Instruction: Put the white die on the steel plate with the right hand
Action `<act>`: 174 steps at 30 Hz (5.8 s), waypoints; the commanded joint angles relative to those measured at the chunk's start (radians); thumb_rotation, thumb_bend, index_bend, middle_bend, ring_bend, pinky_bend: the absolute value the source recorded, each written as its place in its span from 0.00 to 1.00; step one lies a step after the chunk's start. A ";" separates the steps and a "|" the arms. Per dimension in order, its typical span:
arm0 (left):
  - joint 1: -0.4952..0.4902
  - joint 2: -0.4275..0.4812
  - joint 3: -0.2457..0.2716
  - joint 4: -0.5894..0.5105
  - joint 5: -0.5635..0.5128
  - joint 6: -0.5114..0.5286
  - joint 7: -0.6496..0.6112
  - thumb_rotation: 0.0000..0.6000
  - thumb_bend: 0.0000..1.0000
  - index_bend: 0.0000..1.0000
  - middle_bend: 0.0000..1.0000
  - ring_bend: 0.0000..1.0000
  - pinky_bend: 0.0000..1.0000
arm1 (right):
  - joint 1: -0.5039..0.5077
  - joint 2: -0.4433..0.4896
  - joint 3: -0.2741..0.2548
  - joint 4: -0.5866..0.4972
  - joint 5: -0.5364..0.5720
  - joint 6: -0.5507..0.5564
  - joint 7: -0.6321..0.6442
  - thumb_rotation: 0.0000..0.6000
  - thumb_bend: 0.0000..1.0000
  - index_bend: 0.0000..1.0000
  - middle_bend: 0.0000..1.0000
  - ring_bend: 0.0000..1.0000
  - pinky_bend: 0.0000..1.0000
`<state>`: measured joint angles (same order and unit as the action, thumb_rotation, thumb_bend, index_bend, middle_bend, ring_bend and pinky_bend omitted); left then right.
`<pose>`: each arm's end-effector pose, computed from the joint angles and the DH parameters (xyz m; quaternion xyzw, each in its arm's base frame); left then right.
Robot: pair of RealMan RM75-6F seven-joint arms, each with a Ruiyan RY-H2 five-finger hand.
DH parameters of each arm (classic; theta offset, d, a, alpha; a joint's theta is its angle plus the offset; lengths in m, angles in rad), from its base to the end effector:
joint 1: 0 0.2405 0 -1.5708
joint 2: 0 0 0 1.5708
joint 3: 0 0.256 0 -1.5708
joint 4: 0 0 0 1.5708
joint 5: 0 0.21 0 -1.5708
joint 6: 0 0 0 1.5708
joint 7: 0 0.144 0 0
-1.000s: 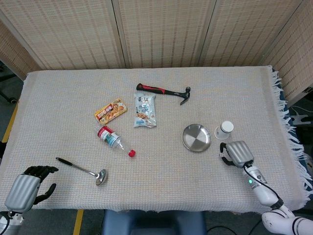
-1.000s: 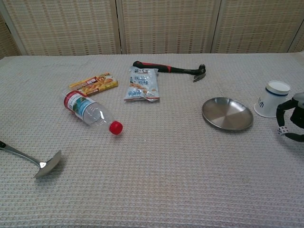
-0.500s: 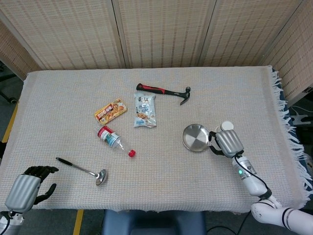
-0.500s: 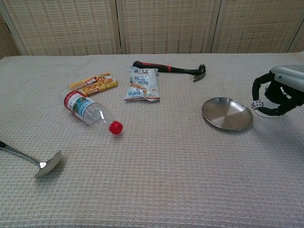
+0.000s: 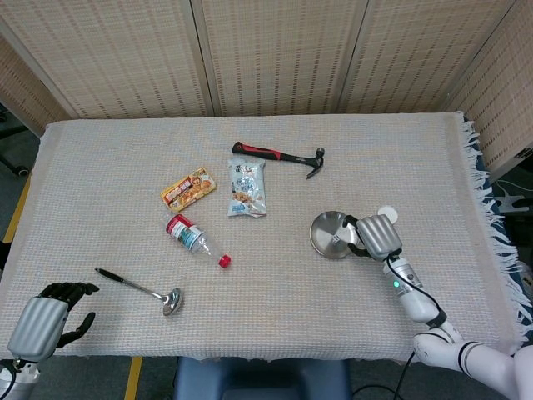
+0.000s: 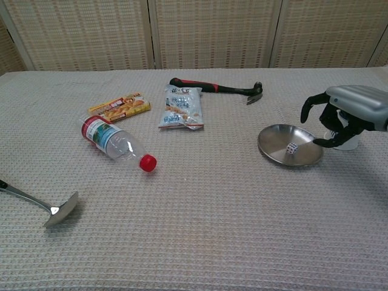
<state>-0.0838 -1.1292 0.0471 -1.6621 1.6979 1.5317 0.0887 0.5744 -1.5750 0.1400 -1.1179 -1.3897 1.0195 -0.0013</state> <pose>-0.2790 0.1564 0.1353 -0.6632 -0.3484 -0.4030 0.5258 -0.2520 -0.3465 0.0111 0.7110 -0.3699 0.3679 0.4716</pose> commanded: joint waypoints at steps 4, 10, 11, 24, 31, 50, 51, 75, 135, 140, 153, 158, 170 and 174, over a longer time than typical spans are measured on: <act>0.001 0.000 0.001 -0.001 0.001 0.001 0.001 1.00 0.34 0.35 0.40 0.36 0.37 | -0.024 0.015 -0.012 0.007 -0.074 0.127 0.020 1.00 0.15 0.34 0.47 0.34 0.70; 0.000 0.001 0.000 -0.003 0.000 0.000 0.000 1.00 0.34 0.35 0.40 0.36 0.37 | -0.059 0.058 0.001 -0.016 -0.054 0.186 -0.063 1.00 0.10 0.25 0.23 0.06 0.34; 0.000 0.000 0.000 -0.003 0.000 0.000 0.001 1.00 0.34 0.35 0.40 0.36 0.37 | -0.065 0.066 0.003 -0.022 -0.043 0.184 -0.071 1.00 0.09 0.25 0.22 0.05 0.32; -0.001 0.000 0.003 -0.004 -0.001 -0.008 0.010 1.00 0.33 0.36 0.42 0.36 0.37 | -0.071 0.037 0.011 0.114 0.072 0.053 -0.053 1.00 0.07 0.24 0.22 0.04 0.30; -0.001 0.000 0.003 -0.005 -0.001 -0.009 0.012 1.00 0.34 0.36 0.42 0.36 0.37 | -0.048 -0.043 0.002 0.260 0.048 0.023 0.035 1.00 0.07 0.27 0.22 0.06 0.34; -0.001 0.000 0.003 -0.004 -0.001 -0.009 0.008 1.00 0.34 0.36 0.43 0.36 0.37 | -0.034 -0.122 -0.021 0.405 -0.018 0.052 0.179 1.00 0.07 0.31 0.22 0.10 0.45; -0.001 0.000 0.003 -0.005 -0.001 -0.009 0.009 1.00 0.34 0.36 0.43 0.36 0.37 | -0.036 -0.118 -0.020 0.399 -0.021 0.059 0.181 1.00 0.07 0.32 0.22 0.10 0.45; -0.002 -0.002 0.005 -0.006 -0.004 -0.015 0.015 1.00 0.34 0.36 0.43 0.36 0.37 | -0.044 -0.070 -0.003 0.319 -0.004 0.060 0.146 1.00 0.07 0.30 0.20 0.10 0.53; -0.002 0.000 0.007 -0.006 -0.003 -0.017 0.013 1.00 0.34 0.37 0.43 0.36 0.37 | -0.013 -0.146 0.029 0.380 -0.009 0.120 0.172 1.00 0.07 0.60 0.55 0.55 0.90; -0.003 -0.001 0.007 -0.006 -0.006 -0.021 0.016 1.00 0.34 0.37 0.43 0.36 0.37 | -0.021 -0.129 0.023 0.333 -0.020 0.146 0.148 1.00 0.07 0.60 0.55 0.56 0.90; -0.003 0.001 0.008 -0.007 -0.005 -0.020 0.014 1.00 0.34 0.37 0.43 0.36 0.37 | -0.007 -0.081 0.047 0.137 -0.005 0.120 0.181 1.00 0.07 0.60 0.55 0.56 0.92; -0.003 0.001 0.007 -0.007 -0.007 -0.021 0.011 1.00 0.33 0.38 0.43 0.36 0.37 | 0.007 -0.072 0.066 0.092 0.005 0.111 0.185 1.00 0.07 0.60 0.55 0.56 0.92; -0.003 0.004 0.008 -0.011 -0.006 -0.020 0.010 1.00 0.34 0.38 0.43 0.36 0.37 | 0.039 -0.108 0.074 0.110 0.028 0.045 0.266 1.00 0.07 0.60 0.55 0.56 0.92; -0.003 0.005 0.009 -0.011 -0.006 -0.021 0.006 1.00 0.34 0.38 0.43 0.36 0.37 | 0.051 -0.129 0.074 0.139 0.035 0.016 0.295 1.00 0.07 0.60 0.55 0.56 0.92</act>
<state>-0.0872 -1.1238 0.0557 -1.6730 1.6922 1.5105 0.0947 0.6209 -1.6963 0.2142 -0.9881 -1.3573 1.0423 0.2876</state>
